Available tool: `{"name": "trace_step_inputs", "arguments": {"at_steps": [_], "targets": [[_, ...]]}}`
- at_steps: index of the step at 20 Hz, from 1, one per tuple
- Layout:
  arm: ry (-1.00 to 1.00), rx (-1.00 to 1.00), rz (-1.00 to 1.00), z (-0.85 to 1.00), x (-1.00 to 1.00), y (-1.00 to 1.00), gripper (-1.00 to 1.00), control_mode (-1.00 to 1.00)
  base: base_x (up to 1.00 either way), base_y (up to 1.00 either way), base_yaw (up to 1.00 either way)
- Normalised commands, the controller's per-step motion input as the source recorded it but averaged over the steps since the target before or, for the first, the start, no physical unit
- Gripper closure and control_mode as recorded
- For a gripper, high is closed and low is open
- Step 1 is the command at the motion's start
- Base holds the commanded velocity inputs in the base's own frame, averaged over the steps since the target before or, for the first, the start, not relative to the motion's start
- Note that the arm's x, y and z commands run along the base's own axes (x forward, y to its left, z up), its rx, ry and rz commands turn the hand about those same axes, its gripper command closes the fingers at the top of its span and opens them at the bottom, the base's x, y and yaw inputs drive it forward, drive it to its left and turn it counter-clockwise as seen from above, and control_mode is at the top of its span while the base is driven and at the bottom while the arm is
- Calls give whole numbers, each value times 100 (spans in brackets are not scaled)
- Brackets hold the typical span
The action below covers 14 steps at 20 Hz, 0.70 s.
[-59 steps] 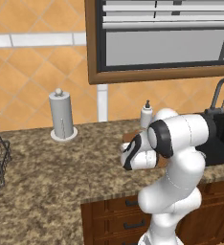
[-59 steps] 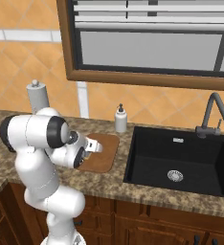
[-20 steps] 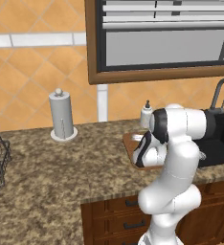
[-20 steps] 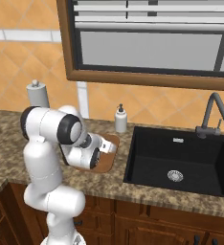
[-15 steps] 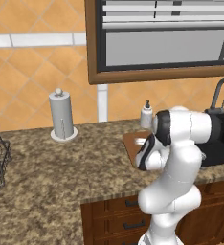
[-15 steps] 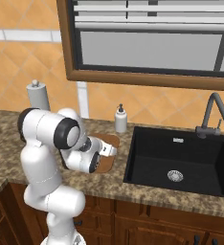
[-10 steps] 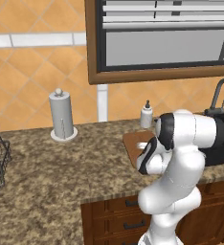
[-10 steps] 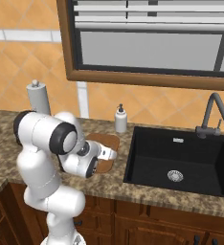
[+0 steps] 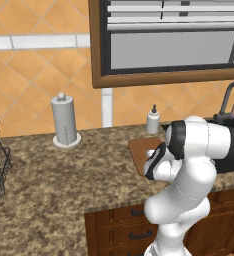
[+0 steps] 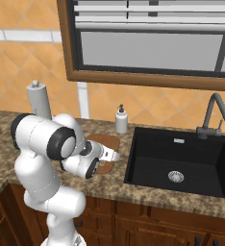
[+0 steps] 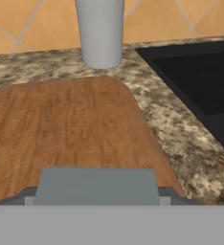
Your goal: Pick up the sponge from the counter and clean the cutting board by briefly scrubbing or pressing down on the cutting board. Once finished, release the sponge.
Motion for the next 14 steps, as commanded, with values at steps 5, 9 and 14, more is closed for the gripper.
{"name": "trace_step_inputs", "arguments": {"at_steps": [5, 9, 14], "targets": [[-20, 0, -2, -43, 35, 0, 100, -100, 0, 0, 0], [-23, 0, 0, -52, 53, 0, 100, -100, 0, 0, 0], [-15, 0, 0, -37, 48, 0, 100, -100, 0, 0, 0]]}}
